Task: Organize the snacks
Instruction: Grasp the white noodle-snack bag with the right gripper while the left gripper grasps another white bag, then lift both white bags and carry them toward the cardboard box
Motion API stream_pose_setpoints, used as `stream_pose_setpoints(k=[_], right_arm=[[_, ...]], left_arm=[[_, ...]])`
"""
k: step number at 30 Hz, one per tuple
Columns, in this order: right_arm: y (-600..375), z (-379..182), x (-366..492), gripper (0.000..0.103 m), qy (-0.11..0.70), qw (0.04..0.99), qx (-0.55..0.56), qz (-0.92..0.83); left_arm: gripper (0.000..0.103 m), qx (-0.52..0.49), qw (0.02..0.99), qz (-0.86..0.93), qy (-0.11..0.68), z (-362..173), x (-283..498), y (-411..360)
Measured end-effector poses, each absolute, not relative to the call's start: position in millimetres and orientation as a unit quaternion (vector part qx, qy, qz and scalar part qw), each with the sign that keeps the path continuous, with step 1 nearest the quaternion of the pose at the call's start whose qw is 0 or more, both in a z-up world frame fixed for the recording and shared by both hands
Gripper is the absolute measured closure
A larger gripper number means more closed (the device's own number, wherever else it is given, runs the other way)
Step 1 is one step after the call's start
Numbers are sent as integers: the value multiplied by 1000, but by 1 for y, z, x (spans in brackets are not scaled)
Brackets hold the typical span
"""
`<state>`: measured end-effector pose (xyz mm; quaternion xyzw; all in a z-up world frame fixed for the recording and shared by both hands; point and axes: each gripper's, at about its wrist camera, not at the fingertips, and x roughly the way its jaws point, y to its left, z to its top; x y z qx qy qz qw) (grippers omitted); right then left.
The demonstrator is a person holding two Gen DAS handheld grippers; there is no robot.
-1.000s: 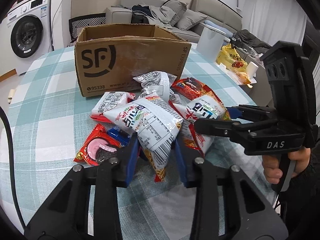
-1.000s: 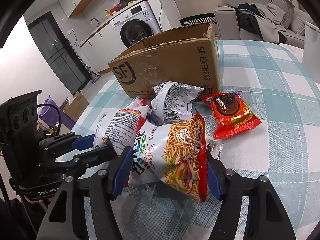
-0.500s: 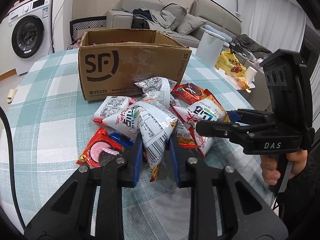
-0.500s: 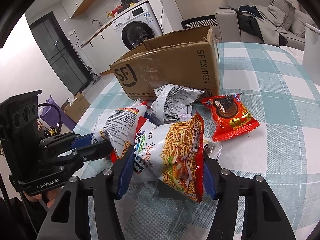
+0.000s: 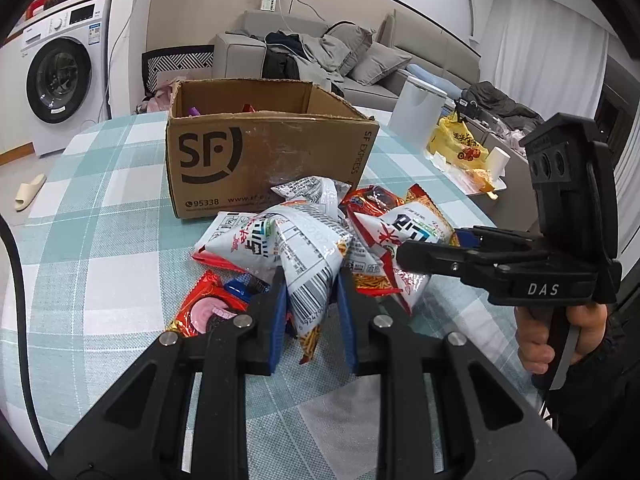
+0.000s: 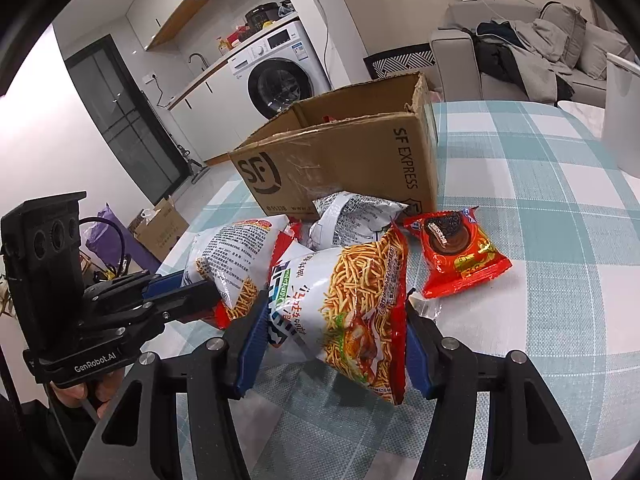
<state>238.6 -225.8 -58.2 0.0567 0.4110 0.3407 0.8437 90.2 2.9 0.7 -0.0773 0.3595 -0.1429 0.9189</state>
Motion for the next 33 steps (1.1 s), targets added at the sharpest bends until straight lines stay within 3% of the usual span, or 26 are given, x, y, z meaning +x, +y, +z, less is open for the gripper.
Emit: stream_pose_setpoints(k=[33], right_arm=[[-230,-14,233,43,360,861,80,349]], left_arm=[[82,-81,943,-120,299,49,69,13]])
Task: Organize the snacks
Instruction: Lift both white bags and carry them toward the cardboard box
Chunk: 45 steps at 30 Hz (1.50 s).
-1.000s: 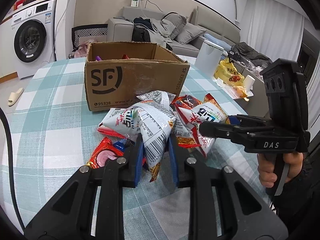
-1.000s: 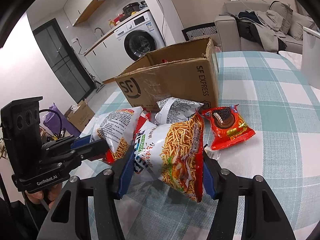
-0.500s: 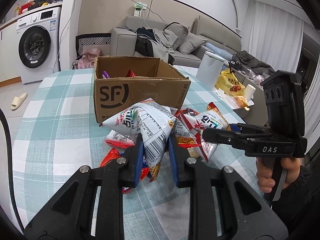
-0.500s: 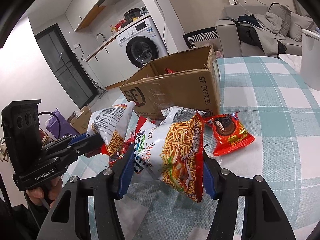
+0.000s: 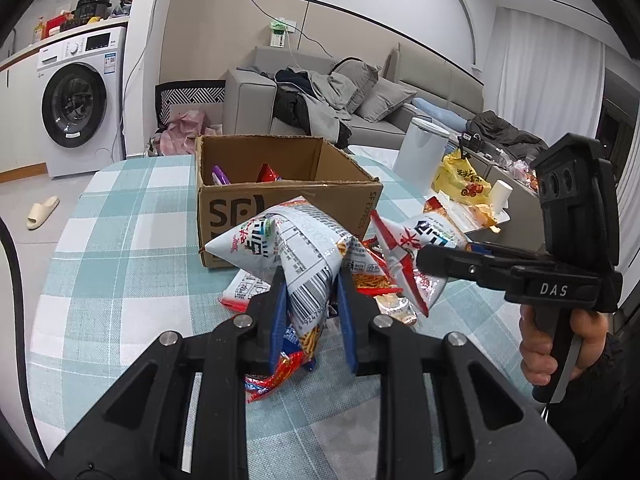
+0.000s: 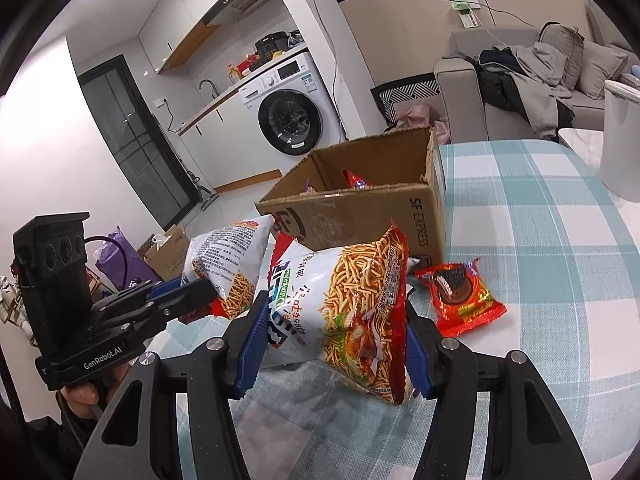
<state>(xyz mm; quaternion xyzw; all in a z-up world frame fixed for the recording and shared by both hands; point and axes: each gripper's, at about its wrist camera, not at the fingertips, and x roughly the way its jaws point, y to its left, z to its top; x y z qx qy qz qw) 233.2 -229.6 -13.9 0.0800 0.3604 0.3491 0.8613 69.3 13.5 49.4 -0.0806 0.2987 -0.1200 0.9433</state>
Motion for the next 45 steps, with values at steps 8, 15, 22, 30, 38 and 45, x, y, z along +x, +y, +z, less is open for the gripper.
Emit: stream_pose_setpoints(k=[8,15,22,30,38,45], right_arm=[[-229,4,236,43,347,867,85,346],[-230,17,246,43,341,870,94,344],[-228,29,255,43,334,872,96,343],[-225,39,265,43,330,874,99,343],[-219,44,279,43,329,875,100,342],[-211,43,292,43,335,874,99,338]], left_arm=[[82,-76,950,-109,284,68,76,16],[82,-67,953,-104,276,82,87,13],[82,-57,956,-97,272,90,101,10],[82,-46,957,-86,272,94,121,8],[82,-35,958,-79,272,96,142,5],[82,-32,959,-77,270,98,160,8]])
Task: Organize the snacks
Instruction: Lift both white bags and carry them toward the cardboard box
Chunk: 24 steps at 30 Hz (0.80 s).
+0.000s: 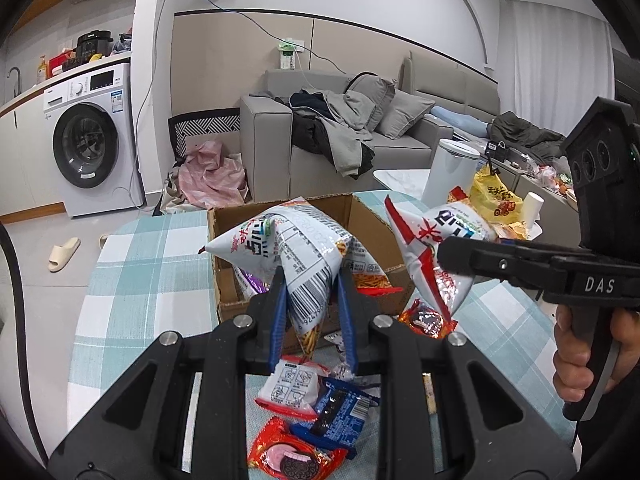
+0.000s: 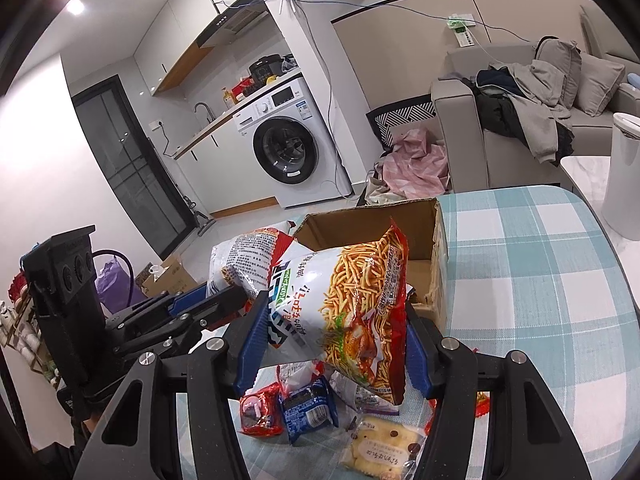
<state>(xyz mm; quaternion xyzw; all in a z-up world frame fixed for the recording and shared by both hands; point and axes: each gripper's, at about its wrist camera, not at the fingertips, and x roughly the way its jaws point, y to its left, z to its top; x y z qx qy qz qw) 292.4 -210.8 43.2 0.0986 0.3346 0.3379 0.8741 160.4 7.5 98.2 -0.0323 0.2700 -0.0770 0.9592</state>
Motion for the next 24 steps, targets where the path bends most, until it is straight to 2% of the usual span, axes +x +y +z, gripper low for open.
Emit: stream_pose_setpoints(k=[24], right_arm=[[-187,23,358,43,368,869,107,313]], left_arm=[[82,-43,955,-62,286,81,244,37]])
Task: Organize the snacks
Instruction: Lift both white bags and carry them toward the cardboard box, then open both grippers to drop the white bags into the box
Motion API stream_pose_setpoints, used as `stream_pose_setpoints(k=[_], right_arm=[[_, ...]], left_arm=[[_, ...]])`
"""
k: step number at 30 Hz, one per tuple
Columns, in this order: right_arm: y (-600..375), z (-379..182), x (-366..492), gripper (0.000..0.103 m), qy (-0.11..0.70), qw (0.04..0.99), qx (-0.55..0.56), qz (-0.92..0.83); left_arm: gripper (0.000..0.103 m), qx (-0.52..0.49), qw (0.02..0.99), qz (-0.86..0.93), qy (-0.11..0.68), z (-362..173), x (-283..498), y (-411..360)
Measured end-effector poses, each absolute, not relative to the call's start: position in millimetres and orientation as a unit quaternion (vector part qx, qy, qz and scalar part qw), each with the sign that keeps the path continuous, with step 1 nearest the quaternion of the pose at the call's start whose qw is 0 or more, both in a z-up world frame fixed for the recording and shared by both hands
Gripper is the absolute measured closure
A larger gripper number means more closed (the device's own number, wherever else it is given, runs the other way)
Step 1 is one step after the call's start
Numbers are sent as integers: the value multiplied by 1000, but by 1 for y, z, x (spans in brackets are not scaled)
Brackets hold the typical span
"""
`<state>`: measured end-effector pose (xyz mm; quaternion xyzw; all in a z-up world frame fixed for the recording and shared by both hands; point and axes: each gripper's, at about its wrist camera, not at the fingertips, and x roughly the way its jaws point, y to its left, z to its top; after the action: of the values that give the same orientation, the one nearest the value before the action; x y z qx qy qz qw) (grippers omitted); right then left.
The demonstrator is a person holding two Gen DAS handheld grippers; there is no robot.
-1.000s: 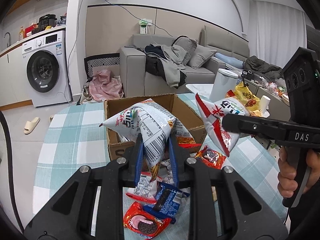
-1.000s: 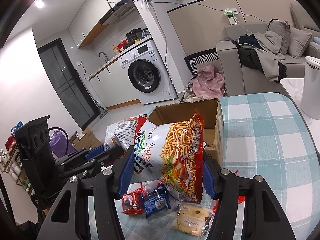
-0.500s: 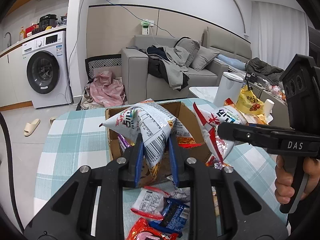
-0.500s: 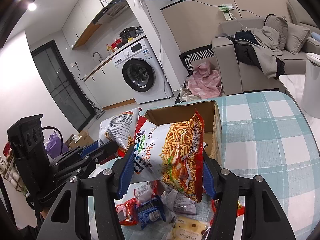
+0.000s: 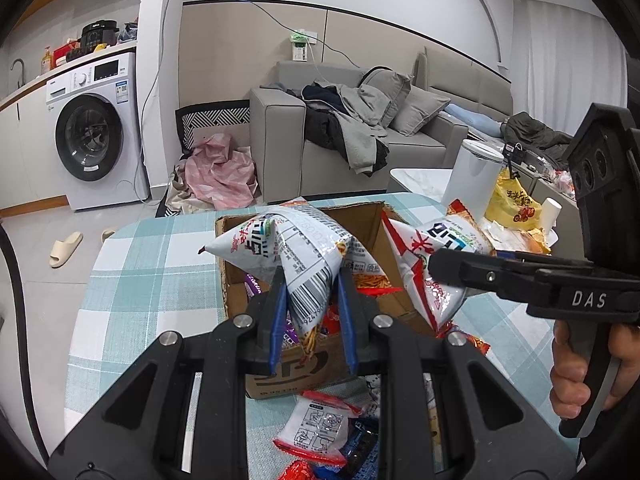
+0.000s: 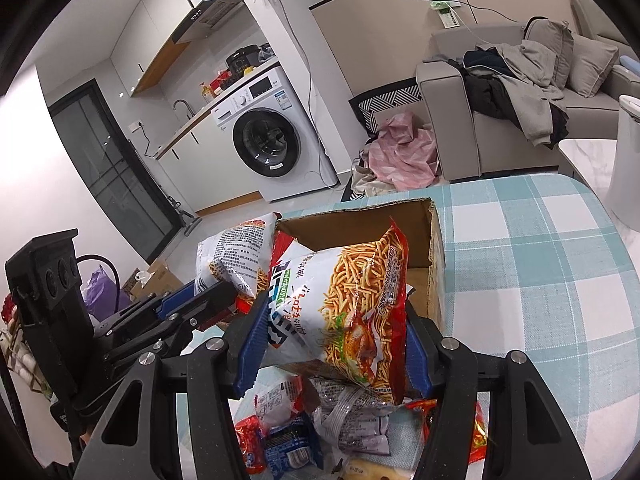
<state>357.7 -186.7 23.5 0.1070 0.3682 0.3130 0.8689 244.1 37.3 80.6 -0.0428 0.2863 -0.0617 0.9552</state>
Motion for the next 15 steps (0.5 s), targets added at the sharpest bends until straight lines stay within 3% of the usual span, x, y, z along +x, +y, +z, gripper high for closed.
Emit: stream_pose_setpoints(k=[15], right_arm=[[-174,3,384,43,383,870,96,294]], left_arm=[[82,-22,955,-49,291,61,278,29]])
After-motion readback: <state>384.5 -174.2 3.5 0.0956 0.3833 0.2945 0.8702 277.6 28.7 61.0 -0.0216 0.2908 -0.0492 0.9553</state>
